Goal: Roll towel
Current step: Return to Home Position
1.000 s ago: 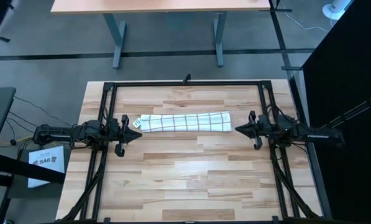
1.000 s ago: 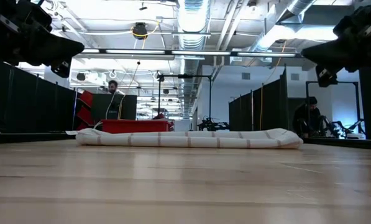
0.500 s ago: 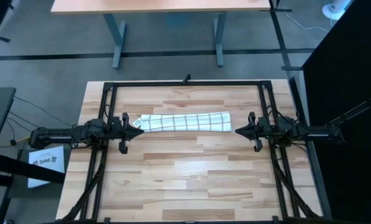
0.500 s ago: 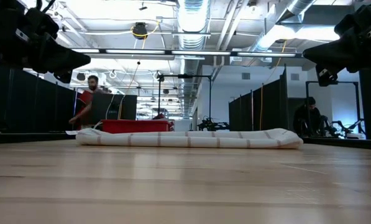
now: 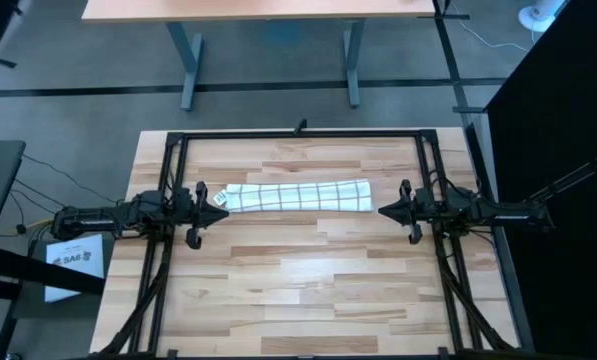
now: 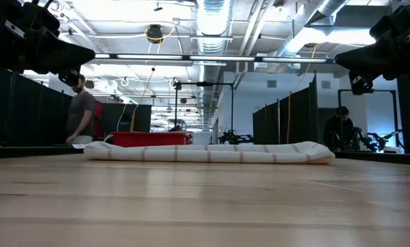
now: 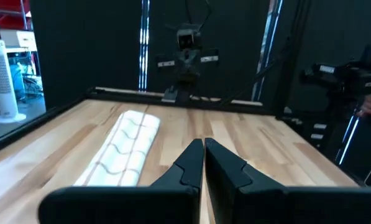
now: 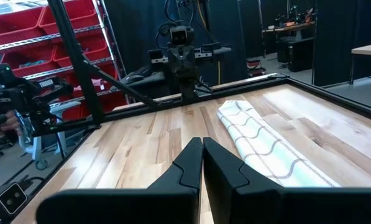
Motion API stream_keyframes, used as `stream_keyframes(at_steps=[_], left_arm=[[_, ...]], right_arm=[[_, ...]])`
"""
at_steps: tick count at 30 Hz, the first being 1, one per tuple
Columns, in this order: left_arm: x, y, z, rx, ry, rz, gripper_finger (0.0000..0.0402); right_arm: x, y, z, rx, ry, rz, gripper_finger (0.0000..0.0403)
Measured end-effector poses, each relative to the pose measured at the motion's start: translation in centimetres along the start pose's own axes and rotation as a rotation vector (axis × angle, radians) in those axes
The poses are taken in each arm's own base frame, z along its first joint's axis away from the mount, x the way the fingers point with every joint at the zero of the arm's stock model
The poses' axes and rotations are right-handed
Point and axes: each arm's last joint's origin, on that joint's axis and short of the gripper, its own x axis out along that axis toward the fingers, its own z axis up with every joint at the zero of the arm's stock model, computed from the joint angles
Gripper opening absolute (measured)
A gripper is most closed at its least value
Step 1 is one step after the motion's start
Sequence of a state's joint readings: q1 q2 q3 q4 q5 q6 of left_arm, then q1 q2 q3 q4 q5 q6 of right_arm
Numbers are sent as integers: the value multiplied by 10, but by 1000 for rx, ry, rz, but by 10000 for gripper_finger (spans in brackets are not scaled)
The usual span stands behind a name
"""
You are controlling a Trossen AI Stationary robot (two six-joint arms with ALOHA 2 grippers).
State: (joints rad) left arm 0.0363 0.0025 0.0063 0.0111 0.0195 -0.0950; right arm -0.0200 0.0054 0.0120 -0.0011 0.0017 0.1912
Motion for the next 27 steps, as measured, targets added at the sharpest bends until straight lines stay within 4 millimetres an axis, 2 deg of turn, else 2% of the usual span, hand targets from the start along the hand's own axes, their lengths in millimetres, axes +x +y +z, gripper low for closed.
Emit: stream_keyframes(at_steps=[27], left_arm=[[0, 1, -1, -15, 4, 28, 0]], right_arm=[[0, 0, 0, 11, 1, 1, 0]])
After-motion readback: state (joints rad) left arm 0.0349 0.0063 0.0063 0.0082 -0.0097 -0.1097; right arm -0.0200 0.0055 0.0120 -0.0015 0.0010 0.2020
